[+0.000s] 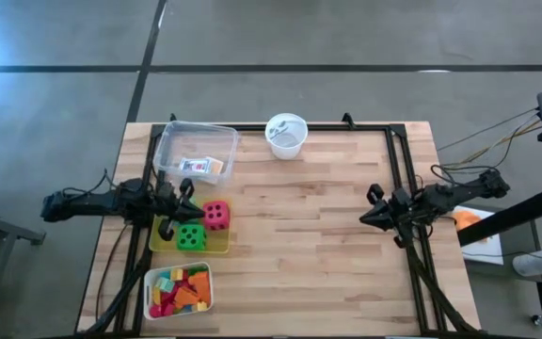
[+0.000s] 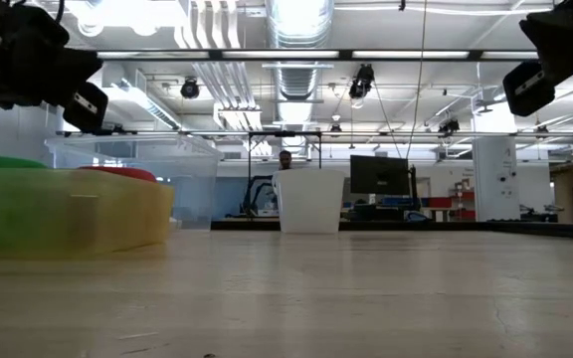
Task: Pick & Place Toys
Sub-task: Return to Home Position
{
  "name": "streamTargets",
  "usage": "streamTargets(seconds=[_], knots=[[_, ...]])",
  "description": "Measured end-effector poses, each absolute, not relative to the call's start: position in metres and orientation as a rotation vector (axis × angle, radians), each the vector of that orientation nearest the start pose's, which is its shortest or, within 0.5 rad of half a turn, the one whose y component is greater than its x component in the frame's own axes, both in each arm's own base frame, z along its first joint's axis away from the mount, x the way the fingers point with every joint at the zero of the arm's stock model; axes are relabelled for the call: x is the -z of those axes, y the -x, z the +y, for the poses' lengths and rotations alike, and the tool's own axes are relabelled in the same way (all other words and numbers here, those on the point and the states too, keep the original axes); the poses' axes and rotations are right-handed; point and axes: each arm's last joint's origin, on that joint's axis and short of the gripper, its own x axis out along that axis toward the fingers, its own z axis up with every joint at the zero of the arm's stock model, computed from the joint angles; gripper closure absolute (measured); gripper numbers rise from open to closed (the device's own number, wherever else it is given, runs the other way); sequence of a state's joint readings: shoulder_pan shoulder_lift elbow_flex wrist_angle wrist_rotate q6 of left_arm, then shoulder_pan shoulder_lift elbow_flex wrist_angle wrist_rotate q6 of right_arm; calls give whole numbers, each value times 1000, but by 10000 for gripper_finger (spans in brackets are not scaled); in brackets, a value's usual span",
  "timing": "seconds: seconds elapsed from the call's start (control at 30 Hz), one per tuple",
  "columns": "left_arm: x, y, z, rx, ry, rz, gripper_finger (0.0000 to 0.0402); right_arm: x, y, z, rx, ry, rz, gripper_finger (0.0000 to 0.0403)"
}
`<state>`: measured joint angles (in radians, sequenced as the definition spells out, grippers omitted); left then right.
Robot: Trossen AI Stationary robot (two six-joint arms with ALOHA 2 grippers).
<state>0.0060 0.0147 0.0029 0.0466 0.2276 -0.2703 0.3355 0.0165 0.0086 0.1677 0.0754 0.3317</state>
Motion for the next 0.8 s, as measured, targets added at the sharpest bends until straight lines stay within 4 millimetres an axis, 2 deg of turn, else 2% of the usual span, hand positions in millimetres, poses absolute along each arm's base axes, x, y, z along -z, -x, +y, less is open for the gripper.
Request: streamTargets(seconds=[0.27,0.43,0.8], knots=[[-162,-103,-6,226,183,61,390,-180,-92,30,-278,-360,-98,380],[-160,-104,-6,219,241,92,390,-180,-92,30,-279,-360,-99,380],[-160,-104,-6,219,247,92,390,-180,-92,30,-278,-360,-99,380]])
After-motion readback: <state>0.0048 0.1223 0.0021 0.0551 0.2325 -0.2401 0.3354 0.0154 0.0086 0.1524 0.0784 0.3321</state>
